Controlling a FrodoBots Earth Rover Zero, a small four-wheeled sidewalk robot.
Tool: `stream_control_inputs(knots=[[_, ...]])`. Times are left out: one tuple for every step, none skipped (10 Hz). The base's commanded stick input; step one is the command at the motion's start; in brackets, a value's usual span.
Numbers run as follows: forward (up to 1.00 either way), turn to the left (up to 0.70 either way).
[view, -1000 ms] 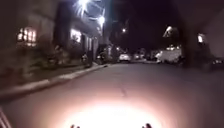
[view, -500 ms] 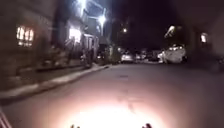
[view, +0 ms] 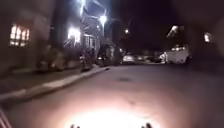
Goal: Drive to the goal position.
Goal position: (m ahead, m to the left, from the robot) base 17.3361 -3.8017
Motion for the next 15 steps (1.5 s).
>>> stream_control_inputs(knots=[[0.85,-0.15],[0.85,-0.34],[0.85,-0.34],[0.85,-0.34],[0.85,-0.34],[0.85,-0.34],[0.85,-0.34],[0.85,-0.34],[0.85,-0.34],[0.85,-0.34],[0.85,-0.34],[0.85,-0.34],[0.85,-0.34],[0.85,-0.2],[0.85,-0.01]])
